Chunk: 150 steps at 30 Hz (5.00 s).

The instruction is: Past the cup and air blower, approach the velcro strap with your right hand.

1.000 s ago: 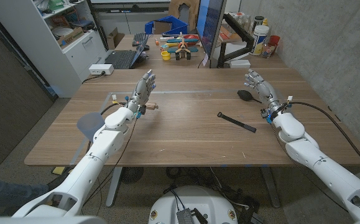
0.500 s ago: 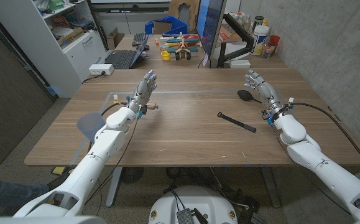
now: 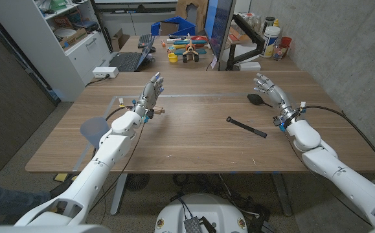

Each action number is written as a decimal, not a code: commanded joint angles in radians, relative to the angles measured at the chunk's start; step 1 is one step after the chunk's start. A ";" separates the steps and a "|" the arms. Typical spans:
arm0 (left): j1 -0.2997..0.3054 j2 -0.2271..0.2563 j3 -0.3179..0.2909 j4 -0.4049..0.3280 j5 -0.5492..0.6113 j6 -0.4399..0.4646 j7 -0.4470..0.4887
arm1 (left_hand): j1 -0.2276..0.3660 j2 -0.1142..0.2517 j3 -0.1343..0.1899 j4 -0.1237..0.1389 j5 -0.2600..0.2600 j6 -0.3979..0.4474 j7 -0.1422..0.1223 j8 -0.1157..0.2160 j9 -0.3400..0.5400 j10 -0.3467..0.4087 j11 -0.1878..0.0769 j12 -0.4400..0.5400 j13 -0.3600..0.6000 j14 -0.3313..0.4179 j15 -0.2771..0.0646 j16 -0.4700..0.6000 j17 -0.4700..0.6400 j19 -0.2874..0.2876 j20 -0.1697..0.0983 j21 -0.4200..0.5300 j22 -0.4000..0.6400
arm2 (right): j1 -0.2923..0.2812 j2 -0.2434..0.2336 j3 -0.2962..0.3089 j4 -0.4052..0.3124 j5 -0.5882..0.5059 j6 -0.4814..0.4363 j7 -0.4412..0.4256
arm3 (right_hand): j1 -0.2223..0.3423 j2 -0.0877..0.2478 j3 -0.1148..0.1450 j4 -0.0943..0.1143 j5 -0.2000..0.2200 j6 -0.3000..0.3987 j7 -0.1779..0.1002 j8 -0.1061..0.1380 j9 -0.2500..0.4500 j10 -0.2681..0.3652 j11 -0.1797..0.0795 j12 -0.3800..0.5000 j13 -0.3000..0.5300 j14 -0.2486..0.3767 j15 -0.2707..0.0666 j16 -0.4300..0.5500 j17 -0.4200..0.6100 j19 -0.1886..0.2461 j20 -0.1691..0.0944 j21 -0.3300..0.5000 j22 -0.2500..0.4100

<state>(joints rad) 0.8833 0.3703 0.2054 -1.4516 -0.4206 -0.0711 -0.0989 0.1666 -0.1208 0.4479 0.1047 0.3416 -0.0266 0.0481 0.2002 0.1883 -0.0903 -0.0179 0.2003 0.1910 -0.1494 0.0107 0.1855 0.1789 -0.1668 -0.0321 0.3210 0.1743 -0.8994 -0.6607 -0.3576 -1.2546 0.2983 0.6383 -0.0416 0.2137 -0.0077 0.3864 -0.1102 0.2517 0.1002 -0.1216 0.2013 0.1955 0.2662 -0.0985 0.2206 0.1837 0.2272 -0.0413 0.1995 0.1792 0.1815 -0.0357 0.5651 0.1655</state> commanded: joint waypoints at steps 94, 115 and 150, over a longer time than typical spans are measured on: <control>-0.018 0.002 0.004 0.033 0.001 -0.008 -0.039 | 0.007 0.017 -0.024 0.000 0.015 0.016 0.003 0.003 0.002 -0.006 0.003 0.005 0.002 -0.011 -0.004 0.002 0.004 -0.073 0.000 -0.038 0.006 | -0.062 -0.145 -0.080 -0.203 -0.700 -0.128 -0.395 | -0.036 -0.016 -0.026 0.003 0.060 0.060 -0.063 0.018 0.003 0.006 -0.050 0.001 0.005 -0.005 -0.093 -0.013 0.006 0.027 -0.055 -0.078 0.004; -0.010 0.007 0.003 0.016 0.005 -0.003 -0.025 | 0.009 0.021 -0.033 -0.002 0.018 0.026 0.005 0.005 0.002 -0.010 0.011 0.004 0.001 -0.013 0.003 0.000 0.003 -0.072 -0.025 -0.050 0.006 | -0.055 -0.179 -0.122 -0.218 -0.779 -0.180 -0.433 | -0.048 -0.012 -0.029 0.008 0.080 0.100 -0.088 0.023 0.000 -0.031 -0.057 -0.014 0.004 -0.023 -0.091 -0.017 0.005 0.036 -0.043 -0.100 0.005; -0.003 0.013 0.008 -0.006 0.008 0.003 -0.018 | 0.011 0.026 -0.041 -0.002 0.020 0.036 0.004 0.006 0.002 -0.010 0.001 0.004 0.001 -0.015 -0.005 0.001 0.003 -0.070 -0.030 -0.061 0.006 | -0.062 -0.249 -0.184 -0.251 -0.894 -0.287 -0.483 | -0.050 -0.007 -0.028 0.007 0.100 0.123 -0.098 0.020 0.000 -0.019 -0.071 -0.006 0.004 -0.022 -0.092 -0.012 0.005 0.045 -0.043 -0.122 0.006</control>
<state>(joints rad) 0.8782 0.3815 0.2109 -1.4521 -0.4124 -0.0707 -0.1160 0.1755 -0.1033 0.4108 0.0998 0.3570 0.0039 0.0534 0.2002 0.1882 -0.0974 -0.0109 0.2003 0.1911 -0.1598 0.0108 0.1852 0.1789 -0.1668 -0.0321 0.2622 0.1794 -0.9478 -0.8864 -0.5276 -1.4849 -0.5673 0.3850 -0.5088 0.1704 -0.0169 0.3573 -0.1058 0.3441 0.2165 -0.2198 0.2184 0.1955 0.2430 -0.1680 0.2090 0.1837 0.2035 -0.0359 0.1847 0.1815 0.2191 -0.0376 0.4507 0.1703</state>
